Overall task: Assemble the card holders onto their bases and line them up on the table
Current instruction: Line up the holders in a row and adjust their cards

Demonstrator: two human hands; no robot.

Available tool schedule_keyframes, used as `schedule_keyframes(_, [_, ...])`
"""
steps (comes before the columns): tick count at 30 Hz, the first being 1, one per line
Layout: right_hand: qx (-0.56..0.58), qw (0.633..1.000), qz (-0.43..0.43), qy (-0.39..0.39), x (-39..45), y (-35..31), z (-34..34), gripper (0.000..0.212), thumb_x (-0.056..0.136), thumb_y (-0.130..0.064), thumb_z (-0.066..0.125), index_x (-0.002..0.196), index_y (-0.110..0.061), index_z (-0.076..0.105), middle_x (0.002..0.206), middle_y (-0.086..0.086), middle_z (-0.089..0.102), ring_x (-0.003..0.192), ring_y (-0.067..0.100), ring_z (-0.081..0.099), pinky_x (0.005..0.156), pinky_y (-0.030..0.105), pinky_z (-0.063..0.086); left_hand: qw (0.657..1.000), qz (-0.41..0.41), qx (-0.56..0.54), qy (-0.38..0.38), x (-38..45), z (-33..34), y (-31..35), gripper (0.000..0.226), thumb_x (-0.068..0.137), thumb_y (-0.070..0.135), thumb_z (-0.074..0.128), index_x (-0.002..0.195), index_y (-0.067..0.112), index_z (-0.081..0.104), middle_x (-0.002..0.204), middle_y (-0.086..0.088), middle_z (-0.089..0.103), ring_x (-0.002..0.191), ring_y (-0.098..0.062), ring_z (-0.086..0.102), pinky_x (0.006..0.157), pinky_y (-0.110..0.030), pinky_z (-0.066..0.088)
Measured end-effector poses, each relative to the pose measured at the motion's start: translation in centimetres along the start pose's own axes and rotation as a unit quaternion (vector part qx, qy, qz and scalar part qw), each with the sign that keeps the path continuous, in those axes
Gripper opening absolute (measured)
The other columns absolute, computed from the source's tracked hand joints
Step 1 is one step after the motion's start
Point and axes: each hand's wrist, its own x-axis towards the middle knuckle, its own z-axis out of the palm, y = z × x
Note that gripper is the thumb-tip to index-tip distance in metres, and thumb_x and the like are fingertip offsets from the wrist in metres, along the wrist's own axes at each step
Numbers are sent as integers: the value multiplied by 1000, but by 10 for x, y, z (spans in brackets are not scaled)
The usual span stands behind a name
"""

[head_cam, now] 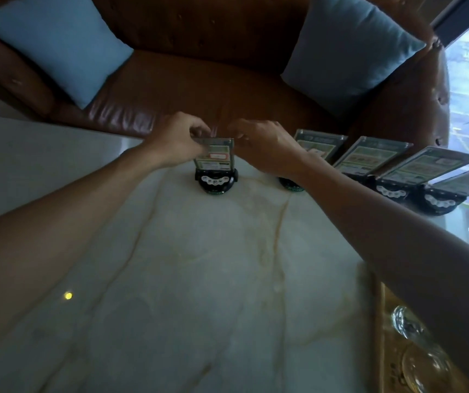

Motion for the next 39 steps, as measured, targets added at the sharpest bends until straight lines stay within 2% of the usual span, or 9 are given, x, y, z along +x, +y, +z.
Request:
schedule_keyframes(3, [-17, 1000, 8, -23, 17, -9, 13, 22, 94, -23, 55, 114, -24, 66, 103, 2, 72, 87, 23, 65, 68, 31, 49, 1000, 17, -2, 6, -6, 6, -22, 22, 80, 13, 75, 101, 19, 75, 92, 0, 74, 86, -17, 68, 74, -34, 54])
schedule_keyframes(7, [-32, 999, 9, -10, 24, -7, 8, 16, 95, -19, 54, 97, -23, 69, 83, -6, 65, 72, 16, 60, 50, 20, 31, 997, 36, -5, 65, 1, 12, -24, 19, 88, 4, 64, 100, 13, 76, 85, 0, 68, 81, -14, 61, 64, -24, 41])
schedule_keyframes(10, [-40, 999, 14, 16, 18, 5, -3, 14, 92, -25, 56, 93, -25, 70, 84, -4, 69, 70, 17, 56, 57, 26, 32, 996, 64, -3, 64, 14, 16, -12, 20, 87, 4, 65, 100, 14, 76, 89, -2, 73, 84, -16, 65, 68, -26, 44])
schedule_keyframes(18, [-81, 996, 36, 27, 7, 39, -17, 21, 93, -31, 57, 102, -19, 72, 94, 3, 76, 83, 27, 67, 75, 34, 48, 992, 104, 12, 66, 38, 32, 20, 19, 87, 8, 68, 102, 16, 77, 97, -1, 76, 90, -15, 66, 73, -25, 46])
schedule_keyframes(21, [-87, 994, 51, 32, 3, 49, -19, 22, 95, -29, 54, 104, -20, 72, 92, 4, 76, 81, 26, 66, 71, 30, 42, 992, 111, 5, 65, 44, 37, 27, 19, 90, 8, 66, 103, 17, 77, 99, 1, 75, 85, -6, 59, 69, -17, 39])
schedule_keyframes(24, [-90, 994, 57, 35, 1, 54, -21, 23, 96, -28, 53, 105, -21, 72, 94, 3, 76, 83, 26, 67, 74, 32, 46, 991, 112, -3, 69, 49, 37, 33, 19, 90, 9, 67, 103, 18, 76, 100, 2, 75, 86, -8, 61, 72, -25, 46])
schedule_keyframes(28, [-90, 994, 55, 41, -2, 57, -25, 24, 97, -28, 52, 108, -21, 72, 96, 4, 76, 84, 26, 67, 77, 35, 49, 991, 115, -12, 61, 54, 40, 35, 18, 89, 9, 68, 102, 19, 77, 90, 8, 70, 69, -3, 56, 69, -26, 46])
schedule_keyframes(31, [-90, 993, 55, 44, -4, 59, -28, 24, 95, -27, 52, 106, -21, 73, 96, 4, 76, 85, 28, 66, 76, 34, 47, 991, 122, -18, 60, 55, 46, 34, 17, 88, 10, 70, 100, 19, 77, 92, 8, 72, 80, -7, 57, 73, -25, 46])
schedule_keyframes(39, [-80, 994, 66, 44, -8, 63, -24, 25, 96, -26, 50, 108, -19, 72, 97, 6, 76, 82, 26, 65, 69, 31, 42, 990, 126, -26, 65, 57, 53, 34, 18, 89, 9, 68, 102, 19, 77, 101, 4, 75, 85, -5, 57, 78, -22, 45])
